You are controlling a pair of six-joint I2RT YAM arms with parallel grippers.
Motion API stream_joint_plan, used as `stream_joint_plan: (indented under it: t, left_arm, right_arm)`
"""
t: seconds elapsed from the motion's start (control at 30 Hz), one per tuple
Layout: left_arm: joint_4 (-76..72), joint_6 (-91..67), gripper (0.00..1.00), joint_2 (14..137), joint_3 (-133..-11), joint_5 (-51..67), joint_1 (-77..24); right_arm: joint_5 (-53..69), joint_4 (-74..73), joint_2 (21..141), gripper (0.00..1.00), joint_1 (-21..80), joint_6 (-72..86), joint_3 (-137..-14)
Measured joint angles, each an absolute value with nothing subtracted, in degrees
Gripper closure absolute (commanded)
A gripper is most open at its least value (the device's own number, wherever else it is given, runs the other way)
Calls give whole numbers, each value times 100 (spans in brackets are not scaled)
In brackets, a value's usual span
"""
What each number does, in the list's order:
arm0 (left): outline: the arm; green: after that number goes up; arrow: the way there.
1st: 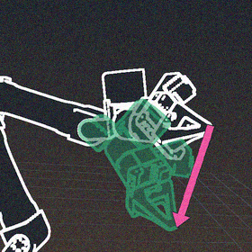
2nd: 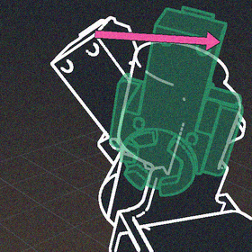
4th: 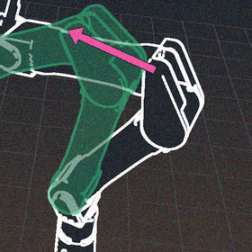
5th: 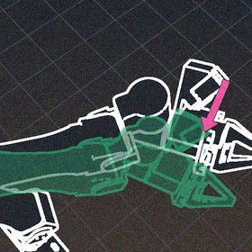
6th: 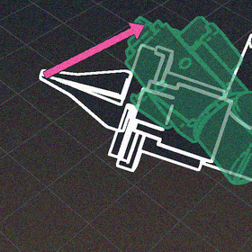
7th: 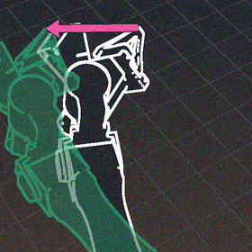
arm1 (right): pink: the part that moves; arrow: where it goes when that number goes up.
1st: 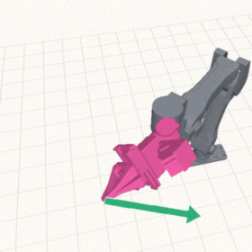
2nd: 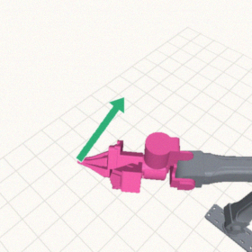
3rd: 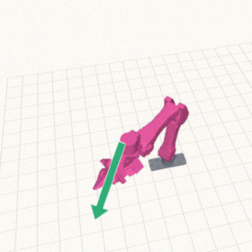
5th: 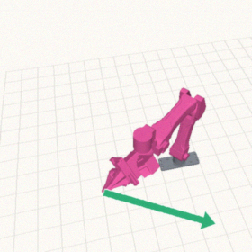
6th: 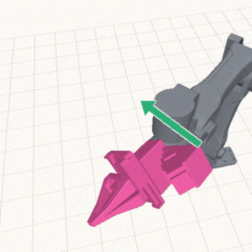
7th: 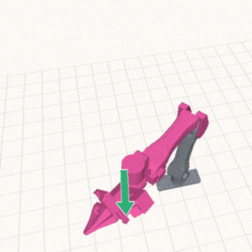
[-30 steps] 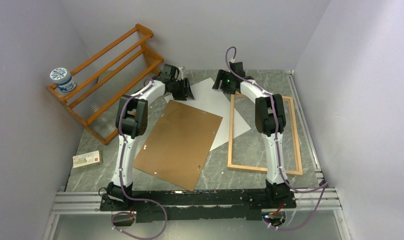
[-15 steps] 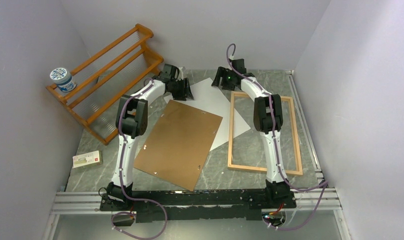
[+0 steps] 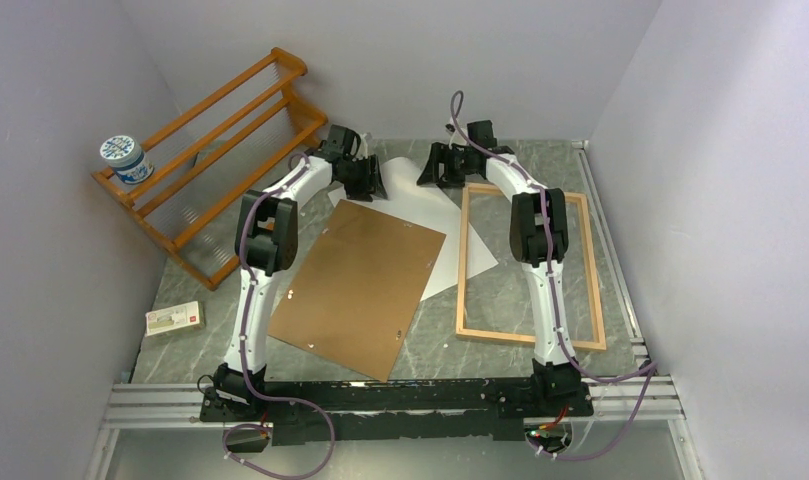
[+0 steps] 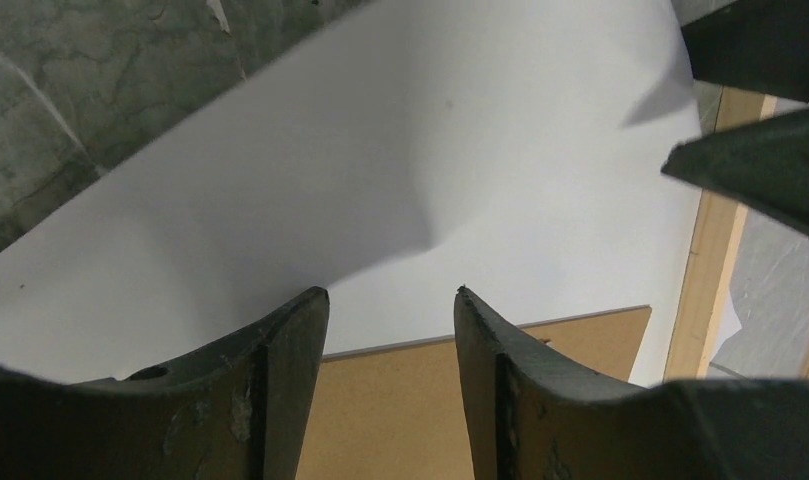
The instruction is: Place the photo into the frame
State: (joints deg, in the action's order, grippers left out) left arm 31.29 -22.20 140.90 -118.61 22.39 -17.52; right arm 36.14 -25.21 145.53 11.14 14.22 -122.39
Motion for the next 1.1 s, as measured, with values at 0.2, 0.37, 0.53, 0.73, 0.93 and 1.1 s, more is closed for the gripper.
stream_joint_plan:
  t: [0.2, 0.37, 0.53, 0.73, 0.93, 1.1]
  left_arm:
    - [3157, -2235, 43, 14097, -11874, 2137, -1769]
    - [3063, -2276, 44, 14005, -11708, 1973, -1789]
    - [3037, -2318, 44, 13839, -11478, 1619, -1752]
    - [3170, -2296, 44, 13782, -11467, 1166, -1675]
    - [3232, -2296, 44, 13782, -11504, 932, -1664]
    - [3256, -2296, 44, 13782, -11522, 908, -1664]
  right_arm:
    - [4510, -2412, 14418, 12, 1114, 1461, -11848]
    - [5035, -1979, 14077, 7, 1085, 1704, -11080]
    - [5028, -2003, 14051, 6, 1024, 1769, -11045]
    - [4687, -2222, 14044, 7, 1048, 1804, -11159]
    - [4473, -2246, 13944, 10, 1087, 1925, -11021]
    - [4377, -2276, 13576, 13, 1085, 2132, -10447]
